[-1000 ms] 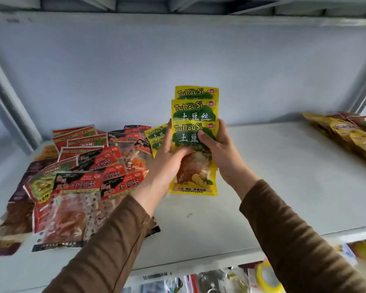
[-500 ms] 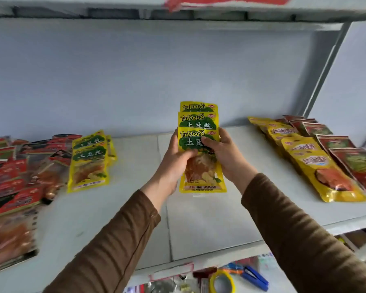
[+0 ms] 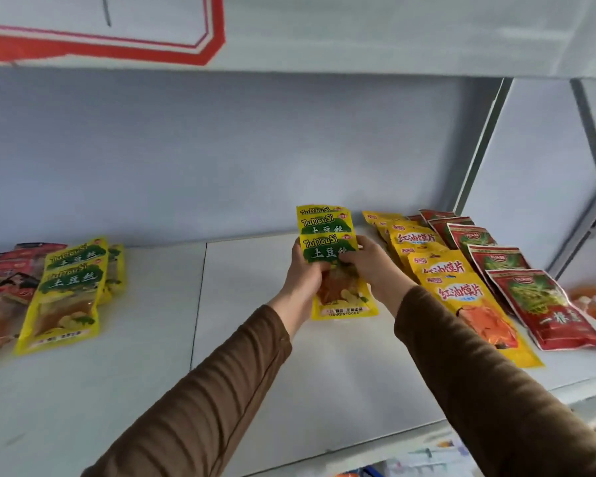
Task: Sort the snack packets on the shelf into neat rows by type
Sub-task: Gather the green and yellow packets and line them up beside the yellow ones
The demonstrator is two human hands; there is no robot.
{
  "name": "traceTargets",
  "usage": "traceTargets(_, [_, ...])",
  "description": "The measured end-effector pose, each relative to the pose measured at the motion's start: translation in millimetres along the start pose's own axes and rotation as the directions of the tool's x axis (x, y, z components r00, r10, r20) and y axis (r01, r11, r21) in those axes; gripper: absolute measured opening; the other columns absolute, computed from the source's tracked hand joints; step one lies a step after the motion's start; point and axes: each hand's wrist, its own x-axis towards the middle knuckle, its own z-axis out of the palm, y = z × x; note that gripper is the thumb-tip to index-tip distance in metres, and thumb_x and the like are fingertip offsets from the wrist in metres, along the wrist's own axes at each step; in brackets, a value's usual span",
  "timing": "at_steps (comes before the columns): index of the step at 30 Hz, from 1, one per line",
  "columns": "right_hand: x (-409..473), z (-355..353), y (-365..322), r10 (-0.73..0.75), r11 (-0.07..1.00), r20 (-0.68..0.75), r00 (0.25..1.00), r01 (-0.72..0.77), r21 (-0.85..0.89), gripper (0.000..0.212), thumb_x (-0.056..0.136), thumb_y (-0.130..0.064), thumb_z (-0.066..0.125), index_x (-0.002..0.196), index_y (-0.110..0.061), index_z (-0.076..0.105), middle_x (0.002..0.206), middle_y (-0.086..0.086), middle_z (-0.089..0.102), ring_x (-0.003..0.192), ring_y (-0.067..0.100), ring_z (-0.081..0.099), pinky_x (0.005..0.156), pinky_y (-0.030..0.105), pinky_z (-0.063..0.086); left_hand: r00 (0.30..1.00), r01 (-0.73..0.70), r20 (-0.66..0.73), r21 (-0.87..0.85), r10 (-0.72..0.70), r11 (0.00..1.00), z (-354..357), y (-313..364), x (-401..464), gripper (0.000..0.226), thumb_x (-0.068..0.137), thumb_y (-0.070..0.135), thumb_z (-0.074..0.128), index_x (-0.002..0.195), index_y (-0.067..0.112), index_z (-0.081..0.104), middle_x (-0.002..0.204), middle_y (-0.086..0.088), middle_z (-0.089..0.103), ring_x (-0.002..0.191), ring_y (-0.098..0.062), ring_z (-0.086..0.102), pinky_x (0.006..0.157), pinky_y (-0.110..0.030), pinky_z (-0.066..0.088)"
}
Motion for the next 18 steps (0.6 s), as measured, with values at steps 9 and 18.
traceTargets(9, [85, -39, 4, 0.080, 0.973, 0.004, 0.997, -0.077, -0.218, 0.032, 0.091, 0.005, 0.058, 0.122, -0.002, 0.060, 0.085, 0.011, 0.064, 0.073, 0.025, 0.059, 0.065, 0.031, 0.056, 0.995, 0.098, -0.044, 0.199, -0.091, 0.975, 51, -12, 64, 0.048, 0.085, -0.011, 0.042, 0.124, 0.006, 0.065, 0.120, -0.024, 0.070, 0.111, -0.041, 0.068, 0.099, -0.058, 0.053])
traceTargets(18, [116, -57, 15, 0.021, 0.896, 0.024, 0.999, -0.008, -0.444, 0.045, 0.095, -0.008, 0.049, 0.140, -0.004, 0.046, 0.134, 0.018, 0.057, 0.116, 0.032, 0.060, 0.077, 0.030, 0.051, 0.991, 0.095, -0.135, 0.757, 0.011, 0.647, 69, -27, 95, 0.040, 0.081, 0.036, 0.051, 0.116, 0.024, 0.066, 0.119, -0.011, 0.071, 0.119, -0.039, 0.056, 0.107, -0.044, 0.040])
